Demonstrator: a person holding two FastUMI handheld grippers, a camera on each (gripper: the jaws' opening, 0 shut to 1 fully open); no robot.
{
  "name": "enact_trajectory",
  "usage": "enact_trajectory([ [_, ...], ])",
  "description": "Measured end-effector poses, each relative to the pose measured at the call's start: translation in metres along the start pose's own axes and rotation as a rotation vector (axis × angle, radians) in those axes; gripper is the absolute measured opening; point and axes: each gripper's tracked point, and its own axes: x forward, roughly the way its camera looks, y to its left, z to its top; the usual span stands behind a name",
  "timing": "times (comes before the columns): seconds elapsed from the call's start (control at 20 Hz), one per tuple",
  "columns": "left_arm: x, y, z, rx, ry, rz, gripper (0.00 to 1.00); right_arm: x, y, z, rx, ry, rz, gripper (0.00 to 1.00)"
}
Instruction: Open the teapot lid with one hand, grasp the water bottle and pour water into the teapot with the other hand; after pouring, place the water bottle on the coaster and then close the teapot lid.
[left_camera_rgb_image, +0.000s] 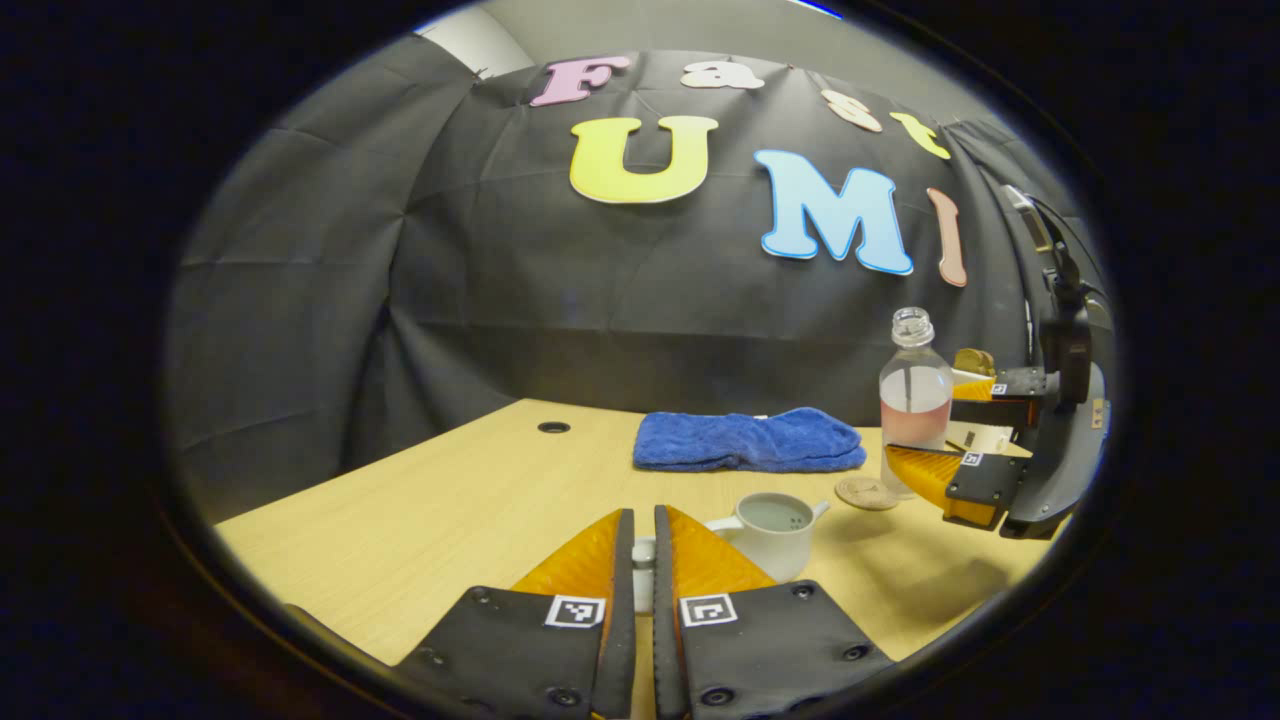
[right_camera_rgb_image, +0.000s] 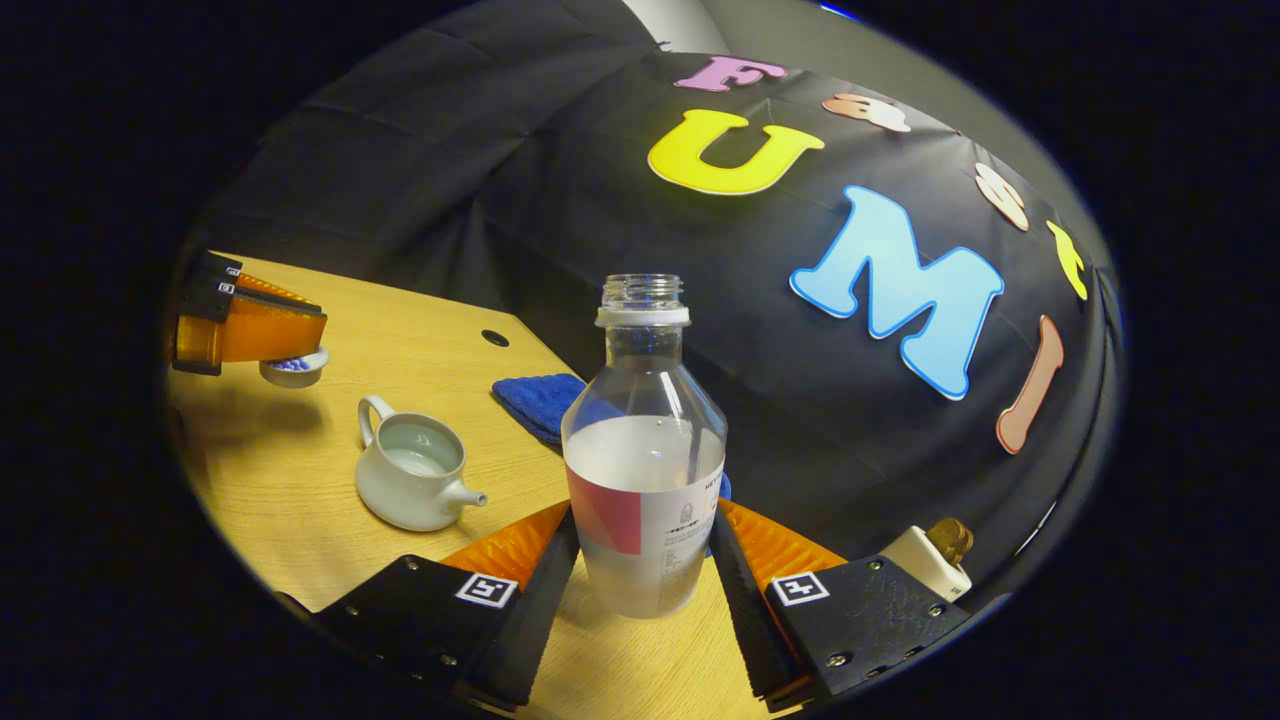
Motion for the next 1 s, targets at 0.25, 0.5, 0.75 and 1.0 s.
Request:
enact_trajectory([
  [0.25, 0.005, -0.011, 0.006, 0.009, -0.005, -0.015, 0.14, 0.026, -0.023, -0.019, 0.189, 0.021, -0.040, 0.77],
  [0.5, 0.009, -0.022, 0.012, 0.024, -0.012, -0.026, 0.14, 0.053, -0.040, -0.051, 0.319, 0.064, -0.099, 0.77],
  [0.75, 0.011, -0.034, 0.016, 0.020, -0.013, -0.043, 0.14, 0.065, -0.042, -0.058, 0.413, 0.062, -0.102, 0.77],
  [1.0, 0.009, -0.036, 0.017, 0.022, -0.009, -0.042, 0.14, 0.069, -0.045, -0.065, 0.493, 0.067, -0.112, 0.77],
])
